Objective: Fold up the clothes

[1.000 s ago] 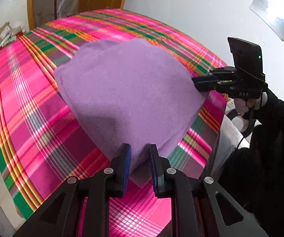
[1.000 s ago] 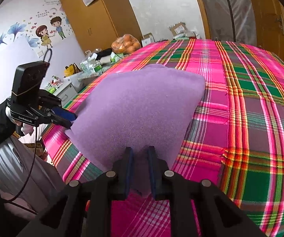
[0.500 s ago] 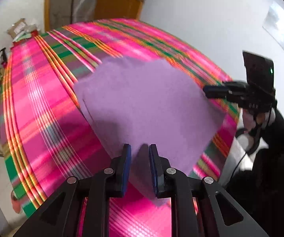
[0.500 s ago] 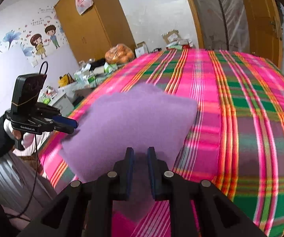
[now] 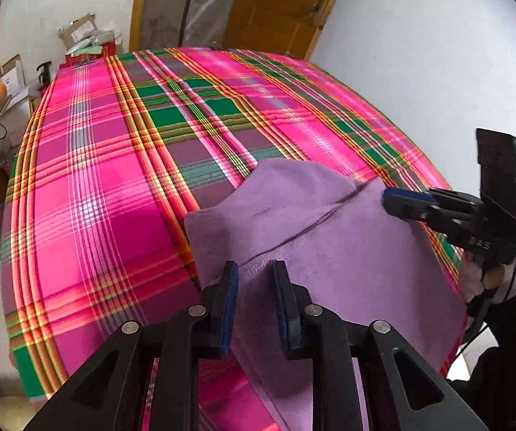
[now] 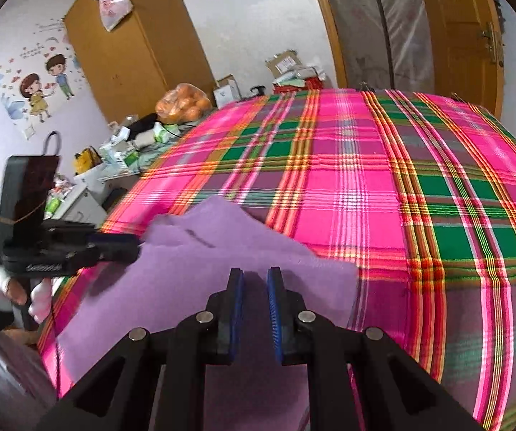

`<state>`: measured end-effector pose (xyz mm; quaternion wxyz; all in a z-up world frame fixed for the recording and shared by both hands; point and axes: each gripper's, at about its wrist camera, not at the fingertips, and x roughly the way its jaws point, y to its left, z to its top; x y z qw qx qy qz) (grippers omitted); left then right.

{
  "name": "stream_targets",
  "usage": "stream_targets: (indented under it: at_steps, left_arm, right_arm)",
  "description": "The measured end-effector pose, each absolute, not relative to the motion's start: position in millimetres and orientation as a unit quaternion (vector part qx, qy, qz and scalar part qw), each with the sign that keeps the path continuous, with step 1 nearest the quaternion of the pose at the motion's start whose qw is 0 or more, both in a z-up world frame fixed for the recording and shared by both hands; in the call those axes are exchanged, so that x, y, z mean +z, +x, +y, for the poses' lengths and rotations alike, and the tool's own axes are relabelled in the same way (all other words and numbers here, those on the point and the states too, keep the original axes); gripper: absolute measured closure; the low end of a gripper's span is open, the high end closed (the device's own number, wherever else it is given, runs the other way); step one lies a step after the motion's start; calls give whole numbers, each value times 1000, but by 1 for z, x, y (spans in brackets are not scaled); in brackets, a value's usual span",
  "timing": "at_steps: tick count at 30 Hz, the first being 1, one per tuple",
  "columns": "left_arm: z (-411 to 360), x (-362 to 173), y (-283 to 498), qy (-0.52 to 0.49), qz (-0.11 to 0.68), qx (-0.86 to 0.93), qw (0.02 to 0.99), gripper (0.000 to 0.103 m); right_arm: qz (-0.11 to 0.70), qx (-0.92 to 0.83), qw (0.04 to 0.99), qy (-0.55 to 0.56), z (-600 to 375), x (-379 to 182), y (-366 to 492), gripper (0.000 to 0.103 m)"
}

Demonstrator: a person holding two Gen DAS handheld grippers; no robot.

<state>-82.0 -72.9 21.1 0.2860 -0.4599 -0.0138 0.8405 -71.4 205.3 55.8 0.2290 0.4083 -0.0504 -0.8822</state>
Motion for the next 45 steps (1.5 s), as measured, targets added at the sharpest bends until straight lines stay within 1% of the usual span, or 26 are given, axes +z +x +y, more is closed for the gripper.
stream_targets:
  at_steps: [4, 7, 10, 13, 14, 15, 18, 19, 23, 27, 28, 30, 33, 39, 45]
  left_arm:
    - [-79, 18, -86, -465, -37, 836, 287, 81]
    - [-79, 16, -85, -463, -36, 837, 289, 81]
    - [-80, 16, -81, -463, -35, 838, 288, 81]
    - [-78, 16, -82, -462, -29, 839, 286, 81]
    - [-77, 16, -81, -461, -27, 840, 285, 81]
    - [-77, 16, -79, -460, -23, 841, 283, 81]
    - [-75, 17, -77, -458, -16, 844, 280, 81]
    - [-75, 18, -77, -459, -15, 844, 278, 81]
    - [-73, 18, -76, -457, -8, 846, 275, 81]
    - [-72, 19, -74, -455, 0, 848, 273, 80]
    - [-72, 19, -73, -454, 3, 848, 272, 80]
    - [-72, 21, -70, -453, 8, 849, 272, 80]
    - [-76, 28, -59, -455, 12, 848, 271, 81]
    - [-80, 38, -13, -440, 47, 833, 332, 81]
    - [-65, 32, 14, -447, 100, 804, 379, 81]
  right_arm:
    - [-51, -879, 230, 415, 206, 47, -83, 89]
    - [-48, -879, 234, 412, 206, 43, -87, 89]
    - [-84, -869, 251, 419, 217, 38, -95, 89]
    - [-111, -862, 257, 423, 229, 38, -98, 93]
    - [-114, -865, 248, 421, 234, 40, -96, 100]
    - [-116, -868, 238, 420, 240, 40, -95, 102]
    - [-146, -870, 217, 419, 264, 42, -86, 101]
    - [-147, -872, 216, 415, 270, 45, -78, 98]
    - [-131, -874, 261, 388, 263, 60, -40, 98]
    - [-81, -863, 303, 397, 241, 55, -9, 98]
    - [-67, -861, 300, 405, 239, 50, -5, 98]
    - [-70, -861, 290, 411, 244, 46, -2, 98]
    - [-75, -868, 283, 401, 251, 55, 7, 97]
    - [-58, -859, 335, 382, 234, 71, 29, 97]
    - [-25, -842, 363, 398, 216, 63, 47, 97]
